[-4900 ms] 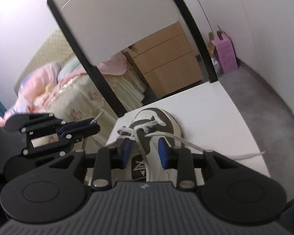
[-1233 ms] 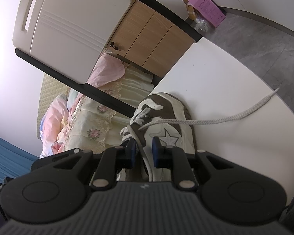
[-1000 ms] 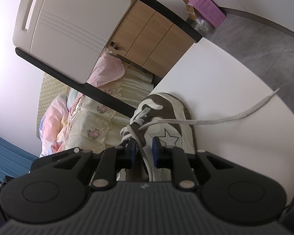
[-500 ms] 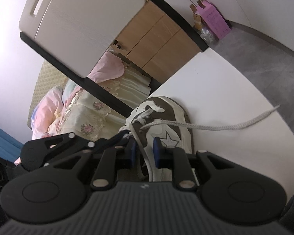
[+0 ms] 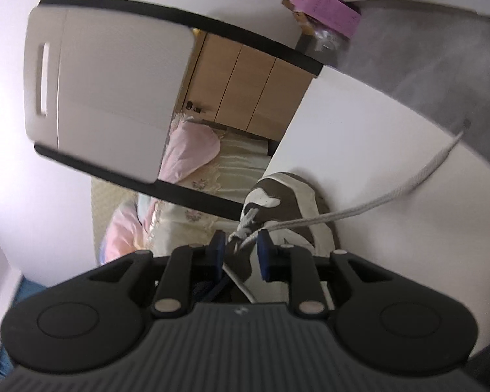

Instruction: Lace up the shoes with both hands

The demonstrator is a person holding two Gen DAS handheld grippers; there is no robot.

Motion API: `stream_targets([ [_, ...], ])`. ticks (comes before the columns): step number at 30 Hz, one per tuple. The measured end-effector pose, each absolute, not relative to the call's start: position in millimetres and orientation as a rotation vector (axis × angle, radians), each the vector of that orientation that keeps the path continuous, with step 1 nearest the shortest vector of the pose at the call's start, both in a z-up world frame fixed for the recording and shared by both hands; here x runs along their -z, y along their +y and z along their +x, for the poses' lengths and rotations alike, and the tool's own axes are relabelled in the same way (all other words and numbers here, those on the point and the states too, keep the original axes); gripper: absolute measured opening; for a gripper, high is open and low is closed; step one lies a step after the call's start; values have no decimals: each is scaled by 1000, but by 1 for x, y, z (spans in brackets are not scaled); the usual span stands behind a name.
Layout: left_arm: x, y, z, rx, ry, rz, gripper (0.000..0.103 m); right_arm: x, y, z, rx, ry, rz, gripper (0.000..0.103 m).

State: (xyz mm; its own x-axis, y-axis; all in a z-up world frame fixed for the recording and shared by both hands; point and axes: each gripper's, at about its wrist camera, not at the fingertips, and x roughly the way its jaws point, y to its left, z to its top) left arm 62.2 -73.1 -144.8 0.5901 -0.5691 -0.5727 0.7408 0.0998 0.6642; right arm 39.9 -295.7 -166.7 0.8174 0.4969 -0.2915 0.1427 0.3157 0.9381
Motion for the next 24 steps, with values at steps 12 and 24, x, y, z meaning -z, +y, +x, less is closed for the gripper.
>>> stream_targets([
  [12, 146, -78, 67, 929, 232, 1080, 12, 167, -296, 44, -214, 576, 1284, 3],
  [24, 144, -60, 43, 873, 241, 1063, 12, 162, -352, 23, -20, 469, 1200, 3],
])
